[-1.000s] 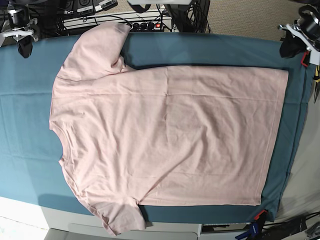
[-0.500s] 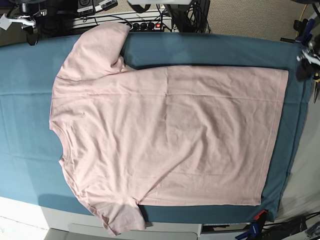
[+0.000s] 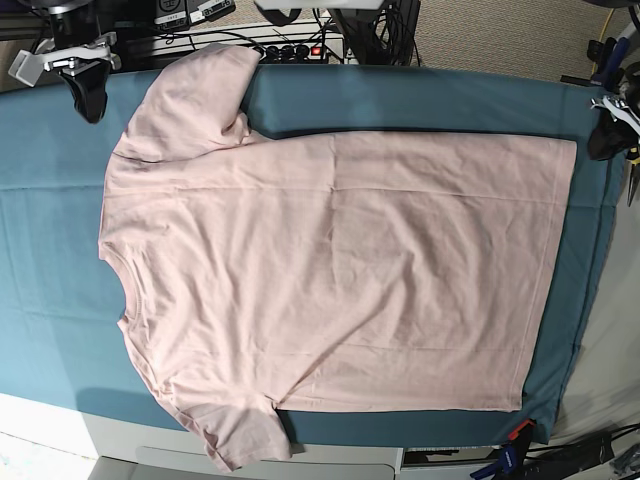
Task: Fold the T-shirt properly
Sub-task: 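Move both grippers down to the shirt's shoulder corners, then grasp the shirt's shoulder corners with both grippers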
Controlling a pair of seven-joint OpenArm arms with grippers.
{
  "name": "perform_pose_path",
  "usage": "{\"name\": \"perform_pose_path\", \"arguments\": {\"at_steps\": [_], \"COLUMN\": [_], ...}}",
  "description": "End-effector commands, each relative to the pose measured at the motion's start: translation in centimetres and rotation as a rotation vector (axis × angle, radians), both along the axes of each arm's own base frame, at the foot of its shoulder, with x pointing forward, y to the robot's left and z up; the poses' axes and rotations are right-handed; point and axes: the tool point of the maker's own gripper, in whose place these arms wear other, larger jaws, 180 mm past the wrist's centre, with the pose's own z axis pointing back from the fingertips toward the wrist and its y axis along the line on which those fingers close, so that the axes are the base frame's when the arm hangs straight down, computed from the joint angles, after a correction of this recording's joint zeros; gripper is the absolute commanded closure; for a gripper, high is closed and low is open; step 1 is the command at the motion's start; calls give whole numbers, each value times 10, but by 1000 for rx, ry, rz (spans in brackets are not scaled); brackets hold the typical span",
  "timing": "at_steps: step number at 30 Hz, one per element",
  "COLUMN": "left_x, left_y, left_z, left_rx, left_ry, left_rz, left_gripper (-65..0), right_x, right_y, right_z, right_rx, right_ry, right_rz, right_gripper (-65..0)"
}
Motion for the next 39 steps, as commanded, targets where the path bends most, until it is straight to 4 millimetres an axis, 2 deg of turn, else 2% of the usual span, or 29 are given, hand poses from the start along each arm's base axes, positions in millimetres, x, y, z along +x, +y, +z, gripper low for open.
{"name": "perform_pose_path", "arguments": {"at_steps": [1,4,7,9,16,22,27,29,31,35,39], "left_x": [6,6,5,5,8,19,20,20,20,19,19], "left_y": [0,0,0,1,1,2,4,4,4,5,6], "left_z": [13,12,10,9,10,17,15,15,15,13,13], "left_rx": [2,1,8,17,21,28,54,56,56,68,69], "left_ry": [-38,-37,-29,-25,-26,-59,-52,-51,-51,-43,-42], "left_rz": [-19,-16,-17,-18,-21,-22,-25,-26,-26,-27,-27], "left_gripper": [-53,-106,-190,-212,-211,-212,-211,-211,-211,-211,-211], "right_x": [1,1,-1,-5,-12,-29,-43,-42,-32,-7,6], "right_y": [-9,-29,-37,-41,-44,-53,-57,-51,-38,0,12], "right_z": [4,-15,-29,-34,-48,-83,-81,-76,-72,-79,-83], "right_rx": [-23,-37,12,47,75,164,148,126,135,135,161], "right_ry": [-24,-6,2,13,76,118,103,91,79,147,144], "right_rz": [-38,-149,-218,-268,-303,-378,-406,-386,-346,-166,-143], "right_gripper": [0,0,-85,-114,-115,-114,-114,-114,-114,-115,-115]}}
